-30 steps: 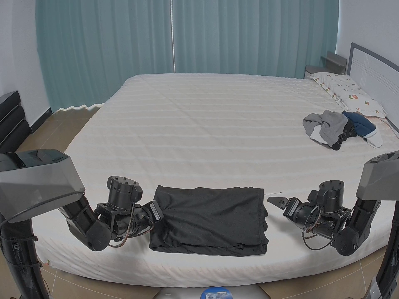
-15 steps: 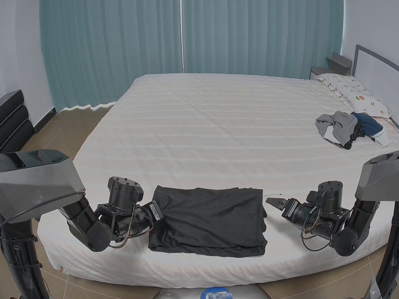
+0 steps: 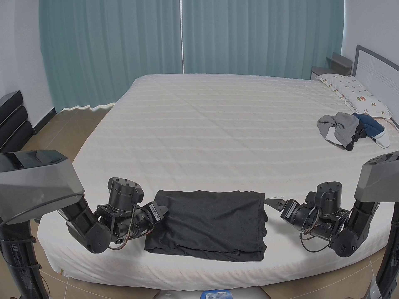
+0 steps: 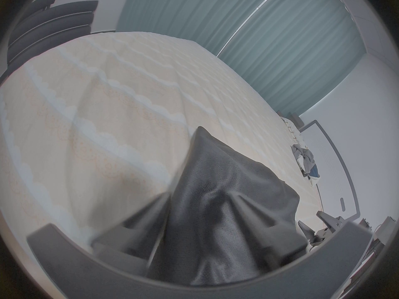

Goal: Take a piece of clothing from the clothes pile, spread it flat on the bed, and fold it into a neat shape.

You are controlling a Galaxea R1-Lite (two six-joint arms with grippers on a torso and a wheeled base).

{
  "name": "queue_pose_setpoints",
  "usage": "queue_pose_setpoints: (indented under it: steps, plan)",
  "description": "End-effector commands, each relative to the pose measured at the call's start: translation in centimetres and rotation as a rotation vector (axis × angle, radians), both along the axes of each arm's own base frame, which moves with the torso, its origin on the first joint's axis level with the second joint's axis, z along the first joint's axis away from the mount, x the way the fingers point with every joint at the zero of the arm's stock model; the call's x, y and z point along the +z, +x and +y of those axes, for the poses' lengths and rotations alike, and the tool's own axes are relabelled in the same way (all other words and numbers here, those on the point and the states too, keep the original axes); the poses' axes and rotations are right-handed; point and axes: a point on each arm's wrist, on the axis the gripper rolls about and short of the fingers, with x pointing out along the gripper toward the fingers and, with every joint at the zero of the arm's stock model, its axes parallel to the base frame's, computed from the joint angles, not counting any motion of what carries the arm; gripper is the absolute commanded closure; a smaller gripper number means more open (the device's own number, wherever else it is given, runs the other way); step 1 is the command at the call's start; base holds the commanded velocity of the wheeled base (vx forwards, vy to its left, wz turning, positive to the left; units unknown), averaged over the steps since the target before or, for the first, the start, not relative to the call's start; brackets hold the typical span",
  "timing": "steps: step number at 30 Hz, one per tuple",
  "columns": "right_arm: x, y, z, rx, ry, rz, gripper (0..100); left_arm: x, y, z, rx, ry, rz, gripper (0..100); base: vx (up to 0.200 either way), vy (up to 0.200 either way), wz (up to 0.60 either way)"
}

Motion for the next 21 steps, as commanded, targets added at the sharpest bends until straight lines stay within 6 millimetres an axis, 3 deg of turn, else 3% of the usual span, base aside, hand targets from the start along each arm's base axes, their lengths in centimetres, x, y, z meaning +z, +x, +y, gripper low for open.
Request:
queue_pose_setpoints:
  steps: [1,7,14,15,19,21]
  plan:
    - [0.0,-0.1,0.1,0.004,0.003,0.002,0,0.6,-0.5,0.2,-0.001,-0.003,-0.005,0,0.0,0.0,0.0]
    - [0.1,-0.3,0.3,0.009,0.002,0.001,0,0.7,-0.6,0.4,0.007,0.01,-0.015,0,0.0,0.0,0.0]
    - [2.0,-1.0,0.2,0.017,0.015,-0.073,0,4.2,-0.7,1.7,0.08,0.021,-0.133,0,0.0,0.0,0.0]
    - [2.7,-1.2,0.3,0.027,0.009,-0.095,0,5.2,-1.0,2.0,0.076,0.03,-0.165,0,0.0,0.0,0.0]
    - [2.9,-2.6,0.4,0.048,-0.031,-0.091,0,5.4,-2.3,2.6,0.071,0.073,-0.176,0,0.0,0.0,0.0]
    - [3.8,-4.2,0.4,0.029,-0.055,-0.119,0,6.6,-4.0,3.4,0.096,0.083,-0.219,0,0.0,0.0,0.0]
